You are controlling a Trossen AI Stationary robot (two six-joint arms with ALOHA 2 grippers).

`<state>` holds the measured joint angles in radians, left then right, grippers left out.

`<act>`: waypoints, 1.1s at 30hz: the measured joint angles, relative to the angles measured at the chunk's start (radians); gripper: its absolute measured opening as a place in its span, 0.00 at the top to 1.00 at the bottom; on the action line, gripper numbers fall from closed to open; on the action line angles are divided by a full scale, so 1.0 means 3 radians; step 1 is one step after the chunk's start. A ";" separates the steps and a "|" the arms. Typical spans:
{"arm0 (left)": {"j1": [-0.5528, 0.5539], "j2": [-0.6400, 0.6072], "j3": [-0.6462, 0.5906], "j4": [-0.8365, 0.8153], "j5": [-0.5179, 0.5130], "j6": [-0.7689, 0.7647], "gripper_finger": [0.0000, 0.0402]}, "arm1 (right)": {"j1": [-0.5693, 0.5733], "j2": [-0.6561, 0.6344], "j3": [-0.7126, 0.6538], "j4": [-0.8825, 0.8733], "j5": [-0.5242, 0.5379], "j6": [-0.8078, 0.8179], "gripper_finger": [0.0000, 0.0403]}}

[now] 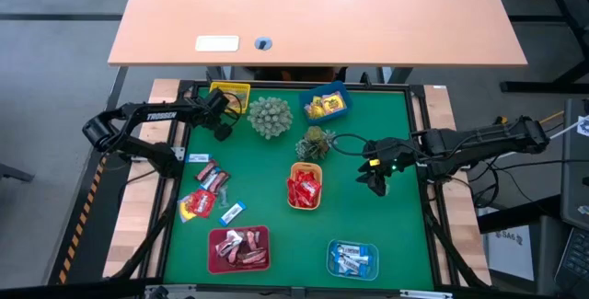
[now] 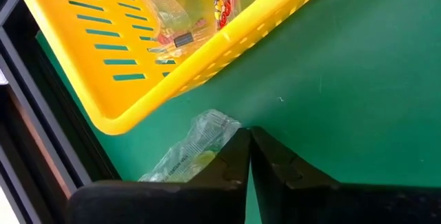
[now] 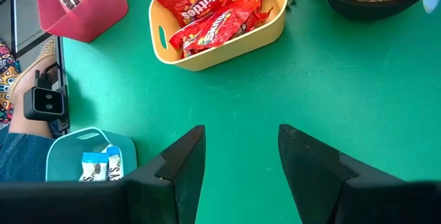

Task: Sort candy
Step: Put the green gummy into the yellow bin

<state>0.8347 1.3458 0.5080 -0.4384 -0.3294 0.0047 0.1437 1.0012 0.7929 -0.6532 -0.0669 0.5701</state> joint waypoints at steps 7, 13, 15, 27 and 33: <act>-0.0131 0.0012 0.0160 -0.0080 -0.0034 0.0021 0.98 | 0.0001 0.0000 0.0000 0.0000 0.0000 0.0000 0.55; -0.0147 0.0011 0.0309 -0.0219 0.0038 0.0105 0.97 | 0.0000 0.0000 0.0000 0.0000 -0.0001 0.0000 0.55; -0.0147 0.0011 0.0361 -0.0353 0.0038 0.0107 0.94 | 0.0000 0.0000 0.0000 0.0000 -0.0001 0.0000 0.55; -0.0115 0.0006 0.0501 -0.0864 -0.0334 0.0191 0.66 | 0.0000 0.0000 0.0000 0.0000 -0.0001 0.0000 0.55; 0.0008 0.0004 0.0502 -0.0842 -0.0341 0.0198 0.63 | 0.0001 0.0000 0.0000 0.0000 -0.0001 0.0000 0.55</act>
<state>0.8372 1.3472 0.6585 -0.6910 -0.4317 0.0641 0.1440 1.0012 0.7929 -0.6533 -0.0672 0.5701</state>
